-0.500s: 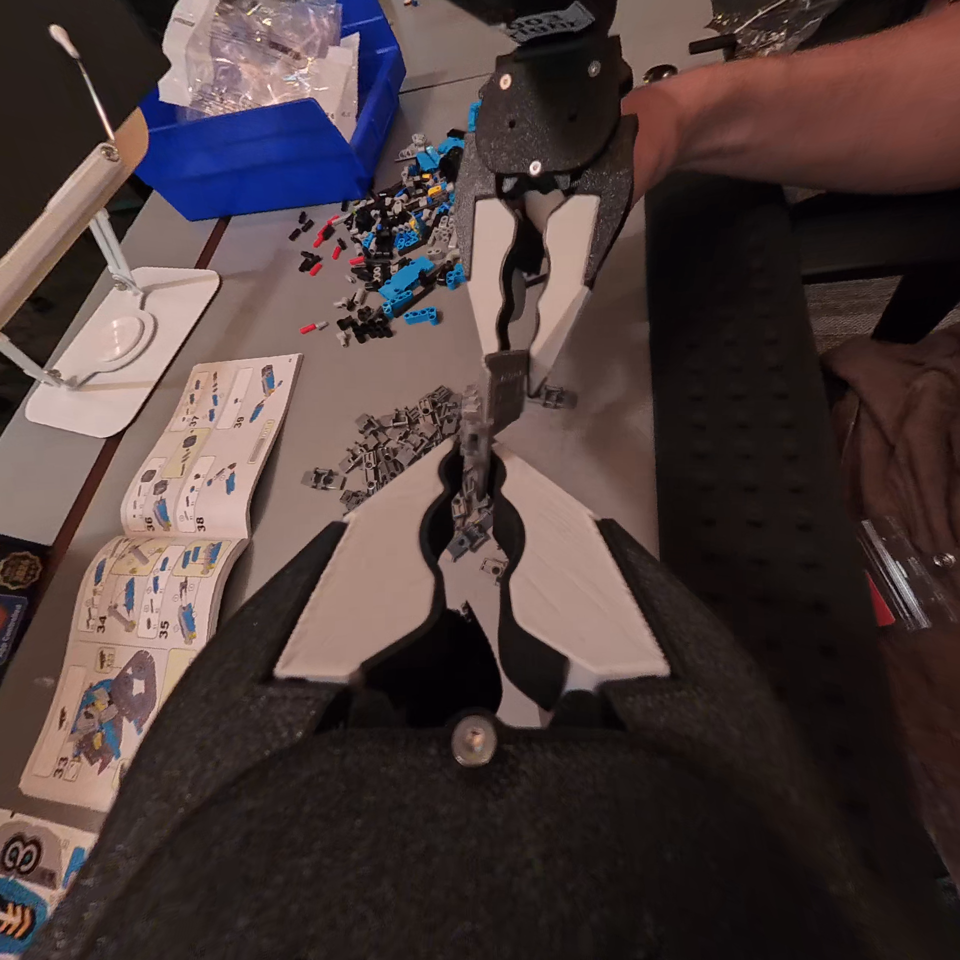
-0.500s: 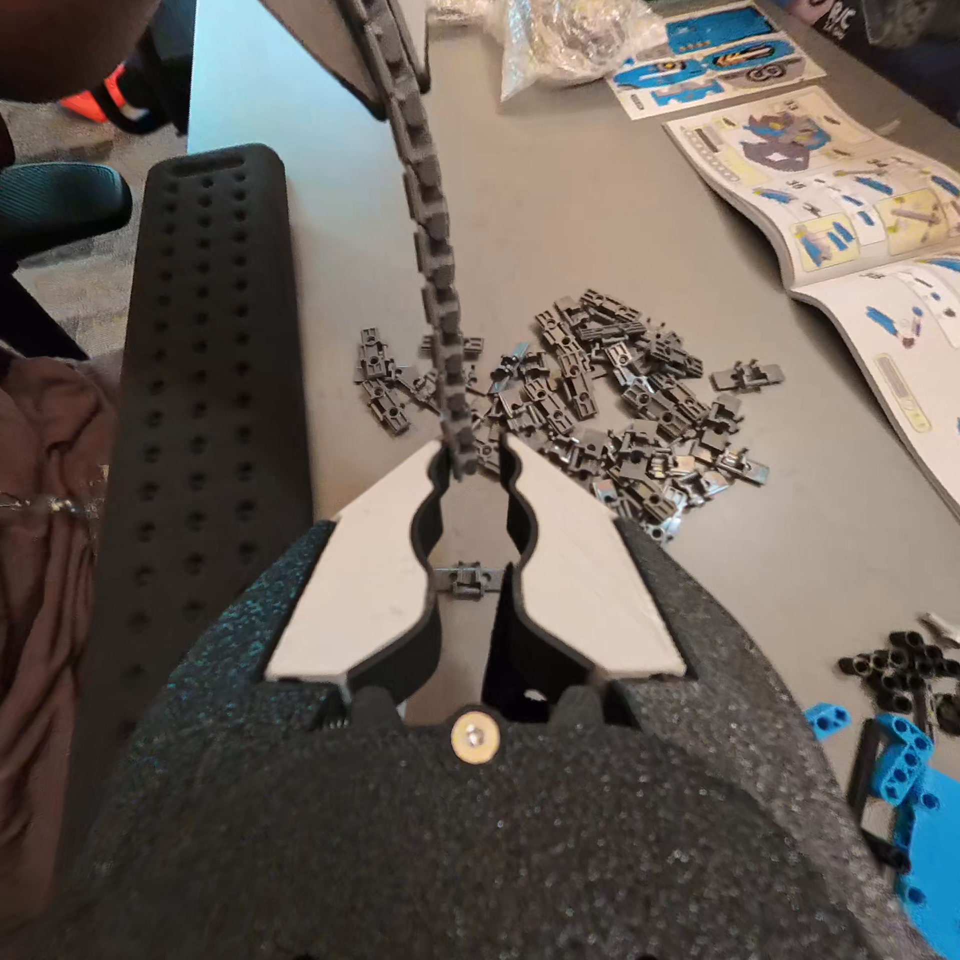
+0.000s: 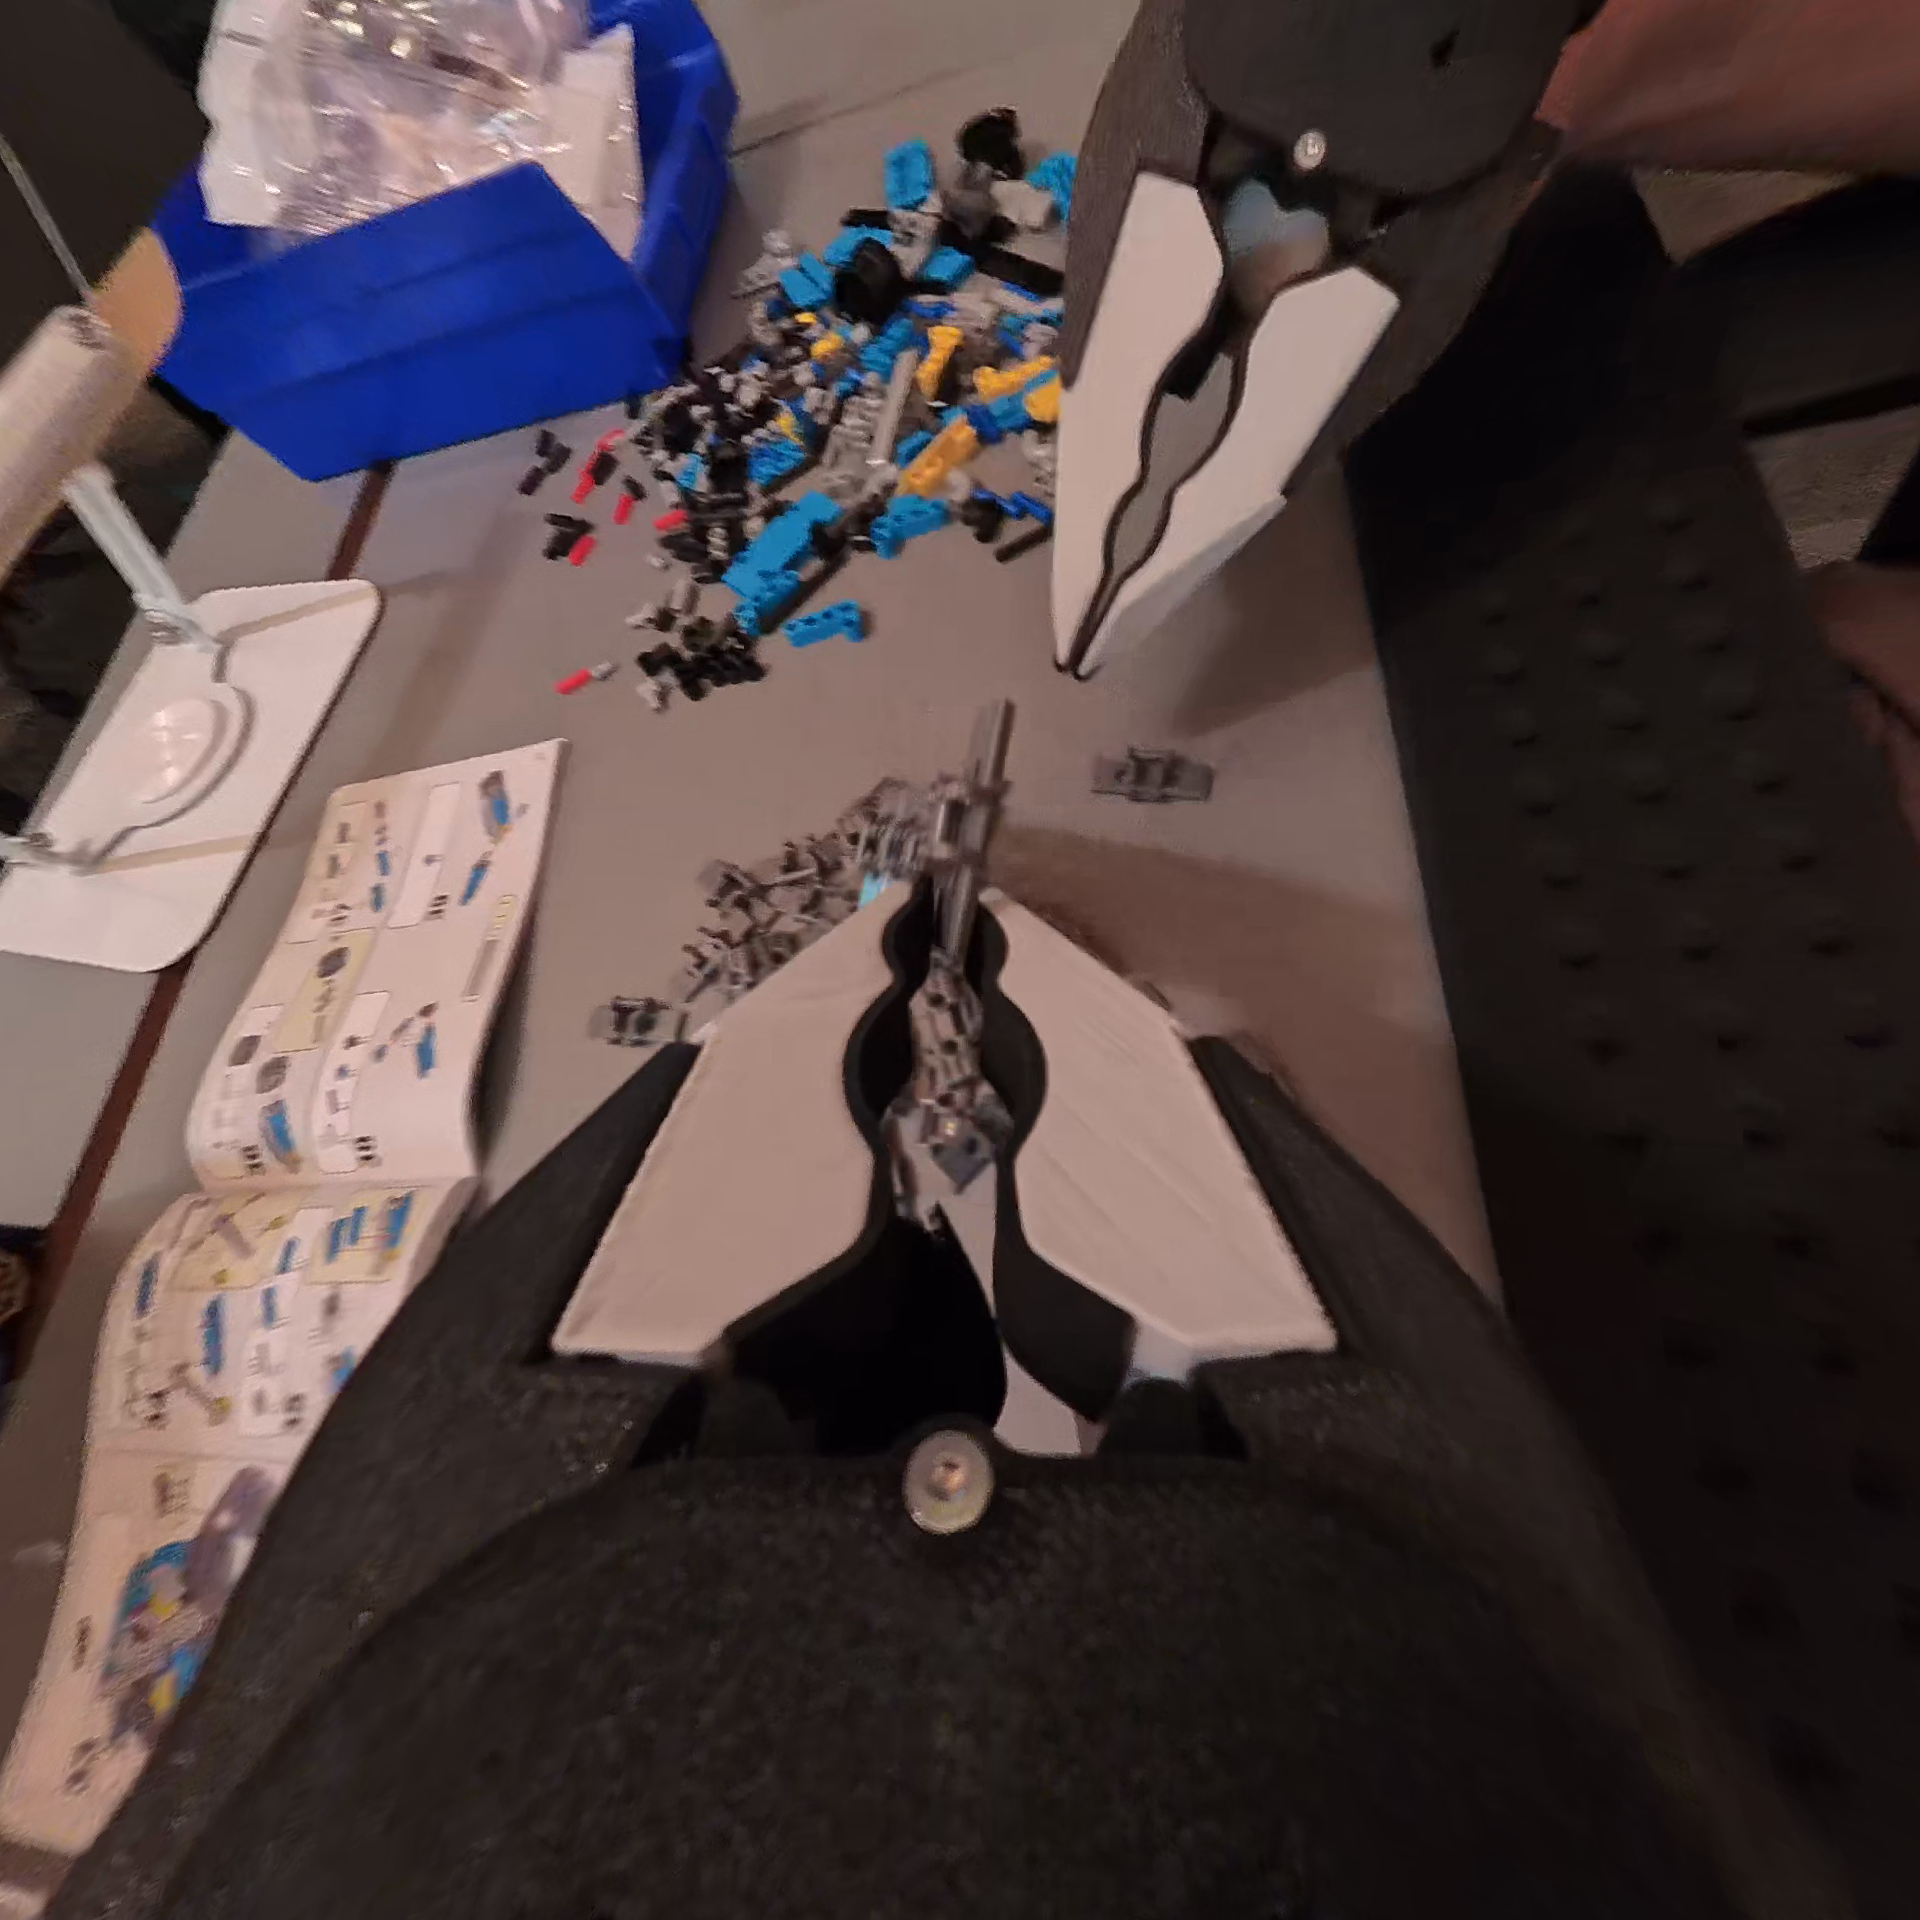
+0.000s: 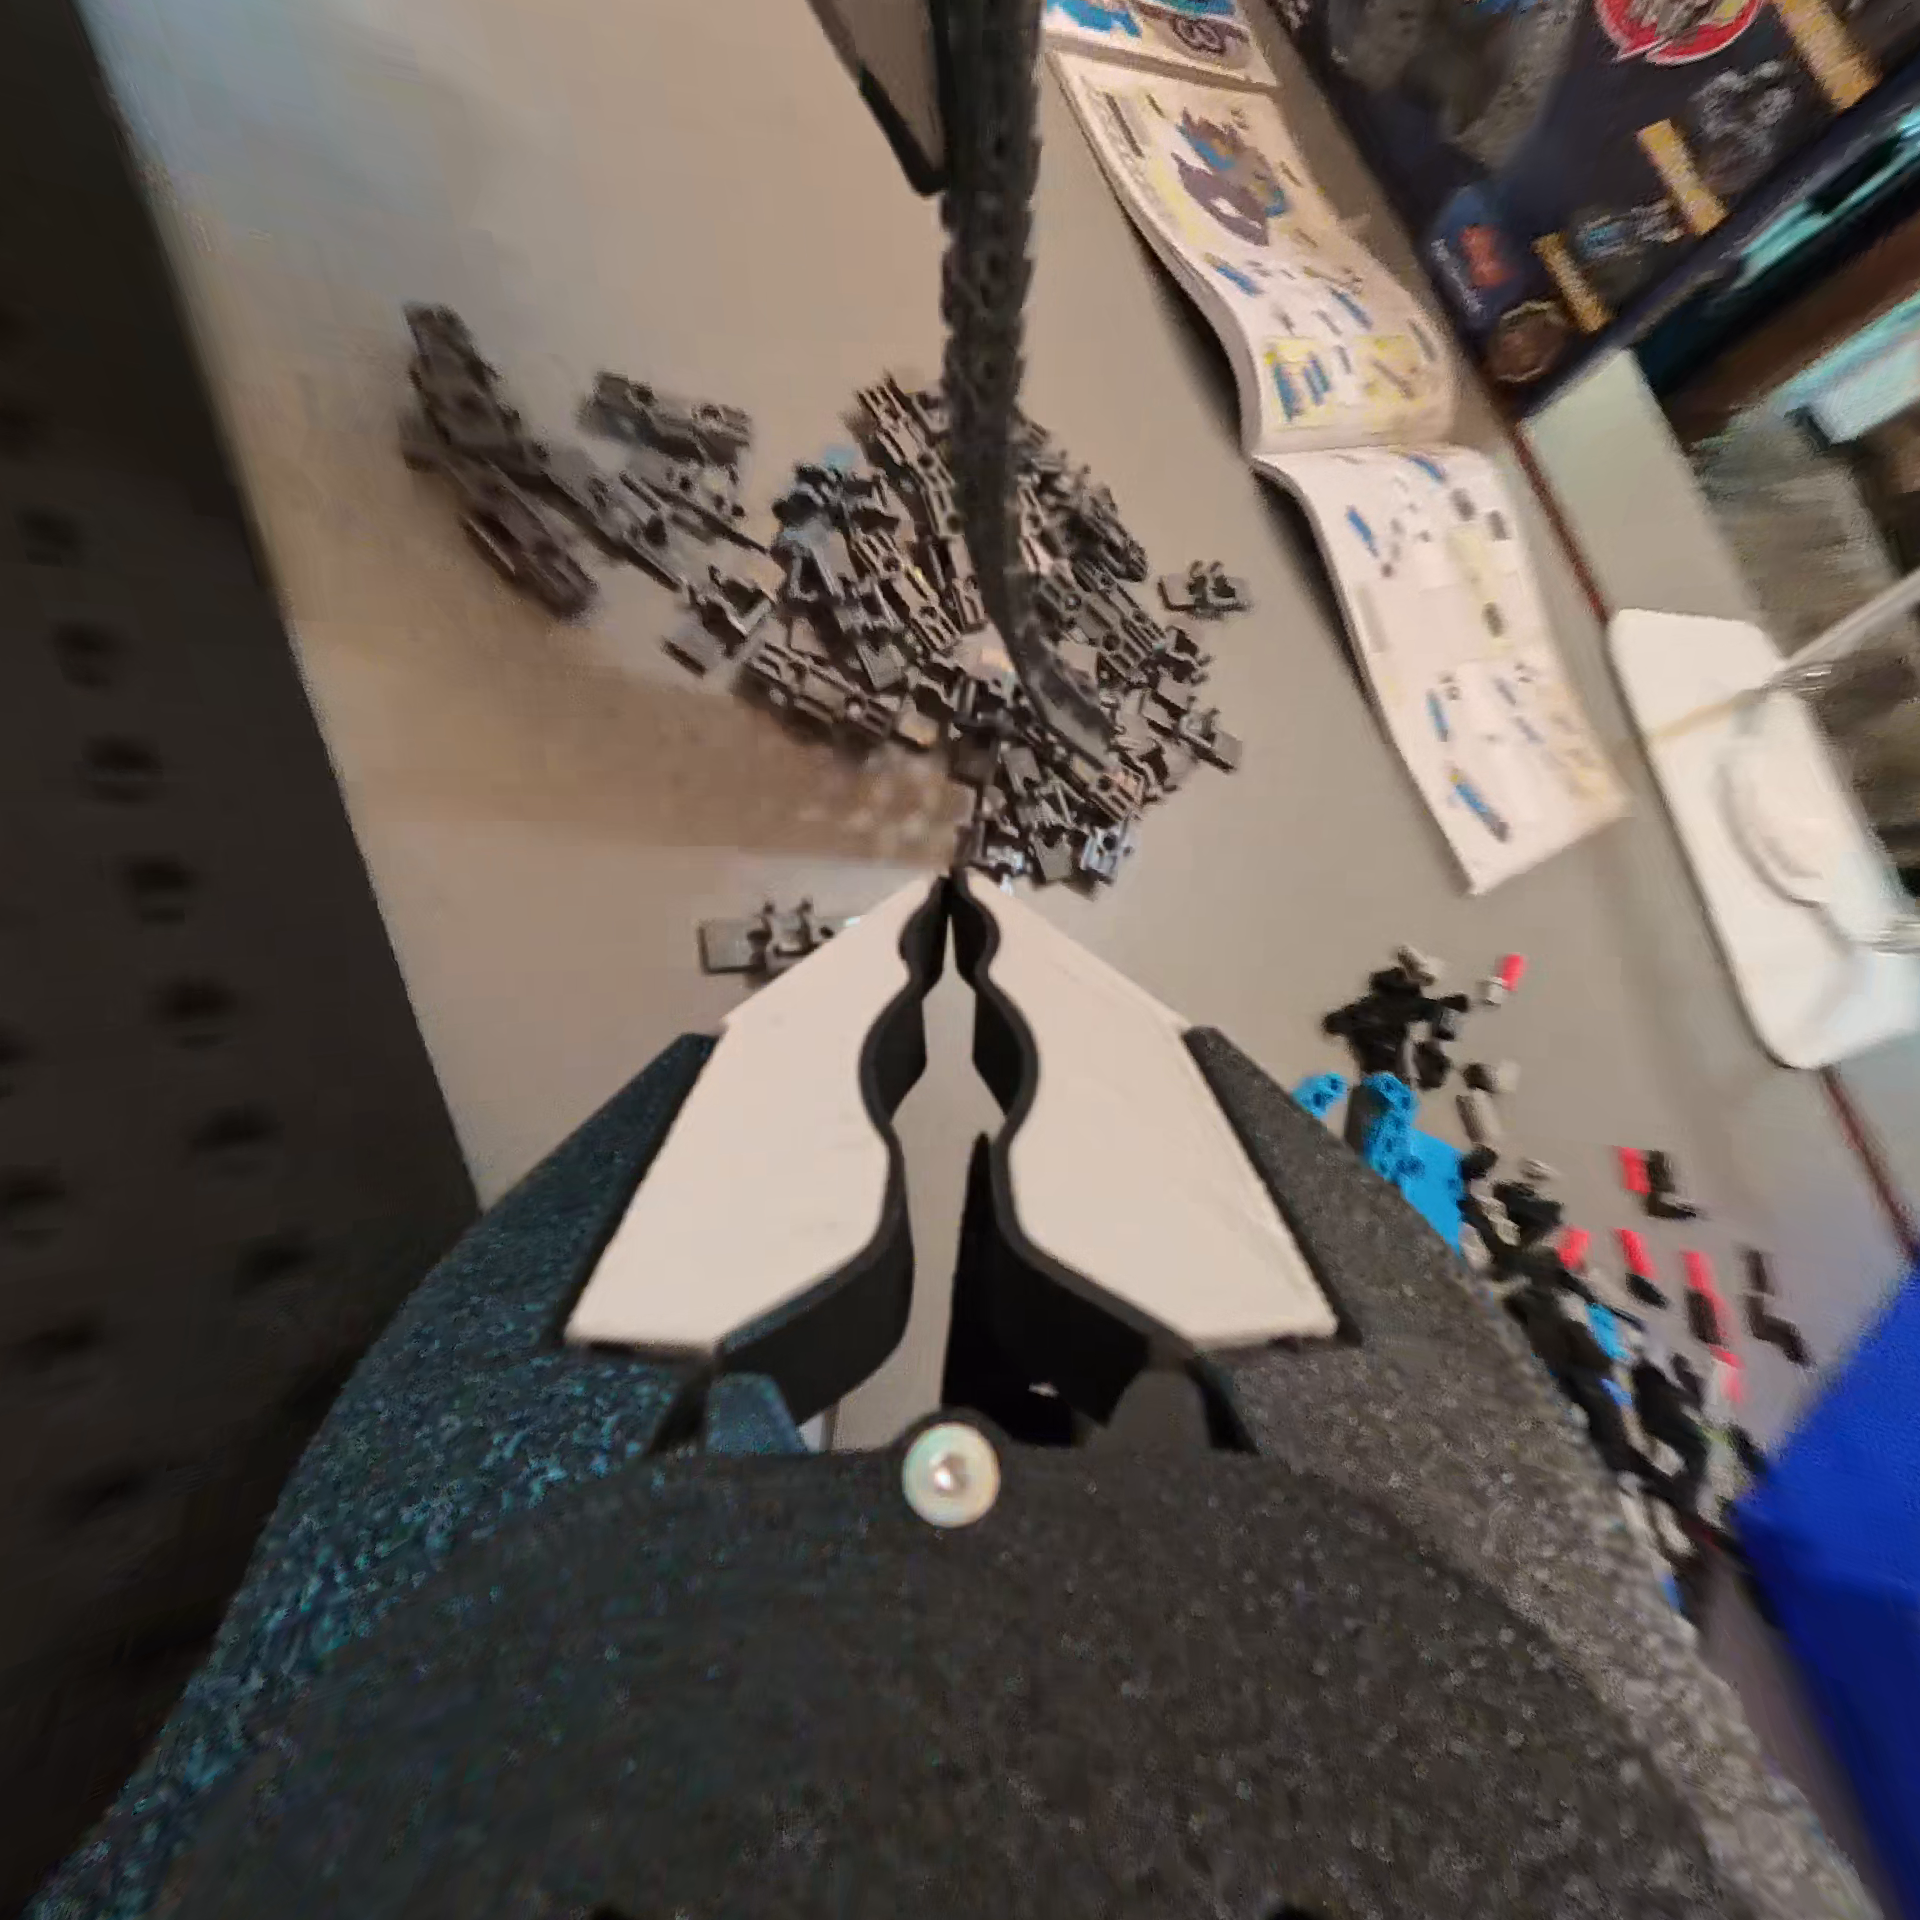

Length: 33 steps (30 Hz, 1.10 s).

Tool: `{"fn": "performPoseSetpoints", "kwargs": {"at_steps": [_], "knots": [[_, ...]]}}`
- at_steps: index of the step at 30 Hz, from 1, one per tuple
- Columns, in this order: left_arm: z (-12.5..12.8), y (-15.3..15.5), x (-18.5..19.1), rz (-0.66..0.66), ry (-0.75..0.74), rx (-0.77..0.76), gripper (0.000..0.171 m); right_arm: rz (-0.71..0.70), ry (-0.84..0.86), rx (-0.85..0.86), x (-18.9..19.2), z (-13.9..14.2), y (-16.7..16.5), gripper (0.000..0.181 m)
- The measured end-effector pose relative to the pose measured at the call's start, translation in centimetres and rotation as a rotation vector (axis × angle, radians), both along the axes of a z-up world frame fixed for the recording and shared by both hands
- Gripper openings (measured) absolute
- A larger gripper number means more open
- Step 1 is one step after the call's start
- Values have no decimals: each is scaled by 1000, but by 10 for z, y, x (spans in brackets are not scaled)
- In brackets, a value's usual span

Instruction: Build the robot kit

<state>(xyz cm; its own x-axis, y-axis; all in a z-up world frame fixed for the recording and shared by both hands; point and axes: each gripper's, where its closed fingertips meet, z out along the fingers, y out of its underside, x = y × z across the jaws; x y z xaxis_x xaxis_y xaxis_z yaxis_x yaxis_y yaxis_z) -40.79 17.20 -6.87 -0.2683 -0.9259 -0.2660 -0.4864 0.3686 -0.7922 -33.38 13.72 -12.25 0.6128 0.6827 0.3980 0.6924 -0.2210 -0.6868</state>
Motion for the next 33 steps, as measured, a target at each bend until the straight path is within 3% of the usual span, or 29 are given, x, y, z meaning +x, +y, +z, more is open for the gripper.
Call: {"fn": "performPoseSetpoints", "kwargs": {"at_steps": [4,5,8,15,17,20,22,27,33], "knots": [[-4,-11,-9,-34,-60,22,4,-42,-69,-11,1,-17,-10,0],[-2,-13,-11,-35,-67,25,4,-29,-34,-55,-3,-21,-13,1],[10,-17,-15,-38,-86,43,3,23,135,-214,-18,-24,-19,31],[43,-32,-15,-102,-157,-68,3,92,435,-324,-43,1,-13,57],[51,-36,-14,-122,-185,-87,3,85,462,-257,-45,5,-2,49],[55,-36,-14,-118,-193,-112,3,122,443,-196,-46,10,-2,9],[54,-31,-16,-95,-188,-146,3,134,477,-155,-46,22,-4,8],[49,-21,-14,-45,-147,-432,8,248,676,-297,-60,35,-26,8],[42,-38,-9,-154,-48,-825,18,274,708,-285,-70,44,-27,7]]}}
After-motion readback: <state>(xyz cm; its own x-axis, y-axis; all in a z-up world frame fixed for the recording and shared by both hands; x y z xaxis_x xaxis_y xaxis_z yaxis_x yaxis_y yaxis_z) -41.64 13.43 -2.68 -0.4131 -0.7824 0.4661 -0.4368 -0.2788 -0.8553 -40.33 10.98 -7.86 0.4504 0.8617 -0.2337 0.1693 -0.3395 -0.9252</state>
